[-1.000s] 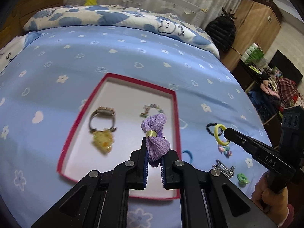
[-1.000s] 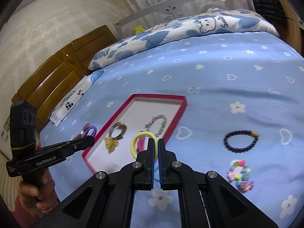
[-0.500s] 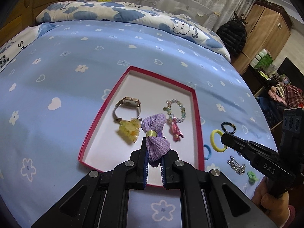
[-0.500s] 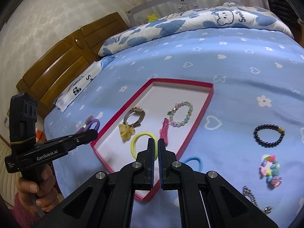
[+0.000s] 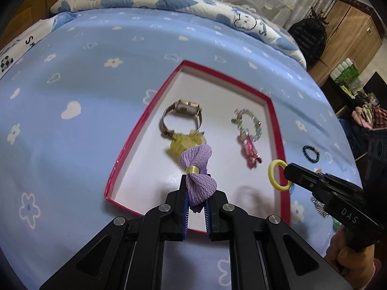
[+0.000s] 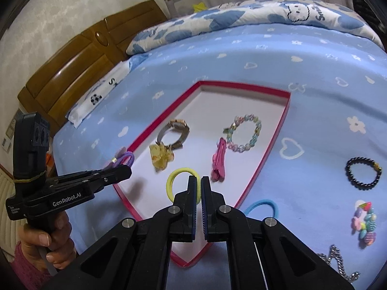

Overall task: Organize jewelry
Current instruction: 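Carry the purple and yellow hair ties over the red tray with both grippers, then lower both hair ties into the tray and open both grippers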

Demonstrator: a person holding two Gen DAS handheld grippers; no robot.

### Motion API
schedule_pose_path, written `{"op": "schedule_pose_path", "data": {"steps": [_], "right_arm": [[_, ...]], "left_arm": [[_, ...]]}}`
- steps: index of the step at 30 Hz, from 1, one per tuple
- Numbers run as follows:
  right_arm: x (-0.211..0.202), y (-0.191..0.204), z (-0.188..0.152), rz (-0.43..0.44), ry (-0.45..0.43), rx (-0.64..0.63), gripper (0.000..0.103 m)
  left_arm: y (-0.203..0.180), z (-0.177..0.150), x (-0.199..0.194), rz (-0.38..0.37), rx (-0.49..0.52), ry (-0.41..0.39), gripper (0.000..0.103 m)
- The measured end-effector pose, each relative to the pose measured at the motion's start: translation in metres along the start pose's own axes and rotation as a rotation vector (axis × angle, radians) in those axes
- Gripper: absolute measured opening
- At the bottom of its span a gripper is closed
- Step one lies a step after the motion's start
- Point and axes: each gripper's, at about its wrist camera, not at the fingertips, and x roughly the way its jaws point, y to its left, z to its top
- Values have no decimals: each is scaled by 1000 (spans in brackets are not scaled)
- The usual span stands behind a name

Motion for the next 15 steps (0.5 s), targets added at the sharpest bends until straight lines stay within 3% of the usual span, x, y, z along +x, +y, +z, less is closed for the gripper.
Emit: {"op": "schedule_pose_path", "data": {"steps": [15], "right_arm": [[36,-3,-3,-33,84,-20,7]], "left_arm": [[0,1,32,52,8,47,11]]}}
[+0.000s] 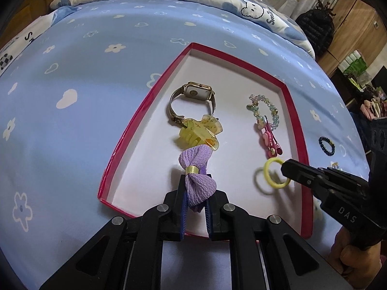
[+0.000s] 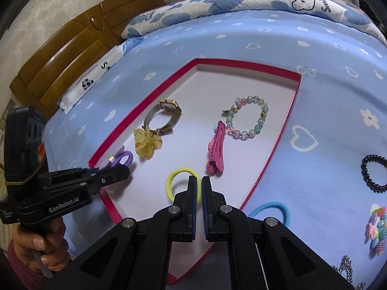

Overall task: Organize jewelry
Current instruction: 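Lower both hair ties into the tray and open both grippers, then move both open grippers toward the silver chain and green hair tie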

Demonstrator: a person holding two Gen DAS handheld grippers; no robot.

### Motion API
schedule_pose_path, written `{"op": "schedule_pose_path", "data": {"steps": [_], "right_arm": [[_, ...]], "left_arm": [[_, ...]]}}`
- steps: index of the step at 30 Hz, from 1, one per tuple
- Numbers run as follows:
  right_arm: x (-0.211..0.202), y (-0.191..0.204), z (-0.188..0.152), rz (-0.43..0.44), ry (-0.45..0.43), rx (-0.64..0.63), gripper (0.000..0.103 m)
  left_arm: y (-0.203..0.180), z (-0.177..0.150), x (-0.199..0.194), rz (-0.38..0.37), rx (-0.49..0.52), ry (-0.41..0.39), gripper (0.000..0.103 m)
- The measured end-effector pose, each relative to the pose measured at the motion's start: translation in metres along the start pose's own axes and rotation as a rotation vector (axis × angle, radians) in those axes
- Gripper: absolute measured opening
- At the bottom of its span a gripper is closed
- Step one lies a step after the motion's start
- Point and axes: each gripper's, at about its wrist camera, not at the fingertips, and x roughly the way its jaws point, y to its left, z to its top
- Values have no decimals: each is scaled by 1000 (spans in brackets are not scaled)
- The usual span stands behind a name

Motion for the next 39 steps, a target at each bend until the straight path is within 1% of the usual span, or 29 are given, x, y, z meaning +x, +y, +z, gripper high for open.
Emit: {"op": "schedule_pose_path", "data": {"steps": [3,9,11,12,13,14,15,16,21,23,25,27,29,30,33,39], "right_arm": [[5,1,-1,-11,19,-10,8],[6,0,1,-7,22,-15,8],[6,0,1,-2,21,-9,10],[5,-1,1,0,20,-6,10],[5,-1,1,0,18,-4,15],[3,-2,1,5,14,0,21],[2,-2,1,6,10,4,25],[-1,-2,1,7,3,8,29],[-18,-6,0,16,-51,33,29],[-29,-7,0,17,-79,42,29],[-41,-9,-2,17,-109,55,30],[-53,-13,-3,16,-136,68,35],[-66,-18,-6,10,-165,83,45],[-70,-20,-7,8,-175,90,46],[-88,-31,-14,-1,-210,120,46],[-123,-50,-27,-36,-267,169,47]], "left_arm": [[-4,0,2,7,13,0,18],[-7,0,3,27,30,-3,22],[-8,-1,2,30,33,-3,26],[-8,-1,1,30,33,-5,29],[-8,-2,-1,30,33,-7,33],[-8,-2,-2,32,33,-10,36],[-8,-3,-4,36,33,-15,42],[-8,-3,-6,37,33,-20,44],[-7,-7,-24,24,14,-58,45],[-6,-8,-35,14,-4,-85,49],[-6,-10,-43,1,-20,-109,56],[-5,-12,-52,-17,-44,-130,61],[-3,-15,-60,-43,-71,-146,64],[-2,-16,-62,-50,-79,-150,66],[-2,-20,-70,-67,-87,-163,68],[-13,-23,-81,-92,-67,-178,71]]}}
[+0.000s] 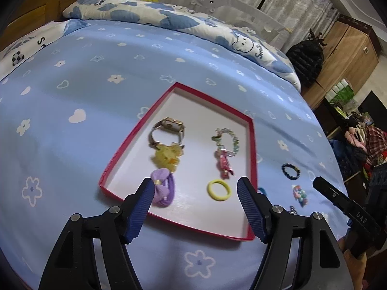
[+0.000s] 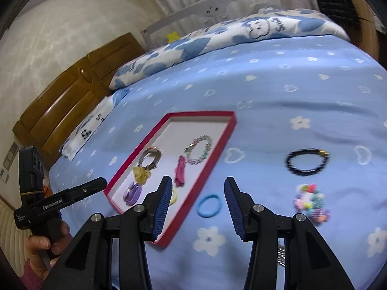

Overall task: Organize jewelry
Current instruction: 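Move both open grippers toward the silver chain and green hair tie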

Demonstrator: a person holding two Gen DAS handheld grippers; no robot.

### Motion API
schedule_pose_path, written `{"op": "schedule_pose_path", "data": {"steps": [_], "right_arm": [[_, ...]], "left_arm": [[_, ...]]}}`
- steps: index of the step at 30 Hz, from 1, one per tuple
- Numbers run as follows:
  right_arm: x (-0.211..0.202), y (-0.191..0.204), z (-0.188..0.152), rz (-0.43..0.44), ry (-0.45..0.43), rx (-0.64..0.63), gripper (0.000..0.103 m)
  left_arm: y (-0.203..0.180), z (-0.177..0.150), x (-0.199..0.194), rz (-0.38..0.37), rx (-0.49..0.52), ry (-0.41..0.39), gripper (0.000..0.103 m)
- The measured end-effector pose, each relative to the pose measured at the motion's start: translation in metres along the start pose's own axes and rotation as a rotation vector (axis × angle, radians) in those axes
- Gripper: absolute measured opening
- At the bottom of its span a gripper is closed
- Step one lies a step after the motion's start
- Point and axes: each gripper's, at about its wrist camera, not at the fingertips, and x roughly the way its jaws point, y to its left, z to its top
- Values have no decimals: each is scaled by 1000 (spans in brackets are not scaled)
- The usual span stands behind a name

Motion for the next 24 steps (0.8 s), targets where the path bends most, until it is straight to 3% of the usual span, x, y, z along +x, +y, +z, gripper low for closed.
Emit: {"op": "schedule_pose_path", "data": {"steps": [10,24], "right_arm": [[-51,-40,-9,-81,-78,72,50],[-97,-88,-43,-176,-111,153,50]], "left_arm": [[-33,-7,2,-44,97,23,72],[-81,-21,19,-97,231,85,72]]}}
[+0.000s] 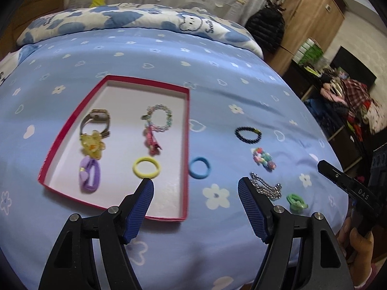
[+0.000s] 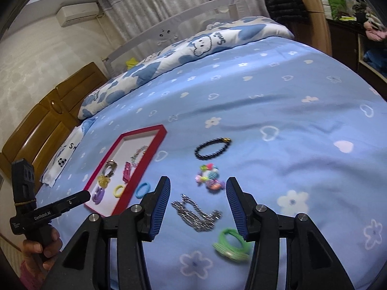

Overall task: Organize jewelry
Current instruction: 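Move both open grippers toward the silver chain and green hair tie, then grasp the silver chain with the left gripper while the right gripper grasps the green hair tie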

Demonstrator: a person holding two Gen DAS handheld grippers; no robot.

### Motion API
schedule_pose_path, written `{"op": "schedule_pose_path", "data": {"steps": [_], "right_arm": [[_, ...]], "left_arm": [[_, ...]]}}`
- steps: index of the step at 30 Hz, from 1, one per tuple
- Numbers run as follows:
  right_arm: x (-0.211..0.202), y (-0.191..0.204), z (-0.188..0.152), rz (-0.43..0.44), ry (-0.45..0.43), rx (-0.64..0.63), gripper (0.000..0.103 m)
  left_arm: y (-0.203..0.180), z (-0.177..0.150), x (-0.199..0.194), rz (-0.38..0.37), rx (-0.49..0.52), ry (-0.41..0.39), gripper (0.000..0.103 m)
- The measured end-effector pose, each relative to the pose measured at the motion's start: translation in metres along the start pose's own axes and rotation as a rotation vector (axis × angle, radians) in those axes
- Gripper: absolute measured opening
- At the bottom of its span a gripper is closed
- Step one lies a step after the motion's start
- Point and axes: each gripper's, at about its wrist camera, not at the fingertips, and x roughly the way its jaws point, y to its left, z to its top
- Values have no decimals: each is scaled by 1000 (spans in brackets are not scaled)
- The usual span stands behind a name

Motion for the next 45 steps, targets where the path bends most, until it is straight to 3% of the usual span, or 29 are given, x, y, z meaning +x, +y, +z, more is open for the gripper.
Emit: {"op": "schedule_pose_path", "data": {"steps": [13,37,39,40,42,44,45], "right_arm": [[-18,-21,-25,-33,31,22,50],[18,-33,-58,-31,178,23,50],[20,-33,-60,-41,180,13,46],[20,-33,-60,-46,180,7,33],[20,-35,-60,-53,182,6,28],[18,-37,-59,-56,173,12,23],[17,-38,-58,-59,168,14,23]], "left_arm": [[-39,-5,17,-19,88,31,73],[-105,-1,131,-16,279,174,73],[-108,-2,141,-12,294,188,73],[-110,-3,146,-14,299,197,72],[-113,-5,154,-6,317,206,71],[-119,-7,161,9,353,201,64],[-122,-9,163,10,370,198,52]]}}
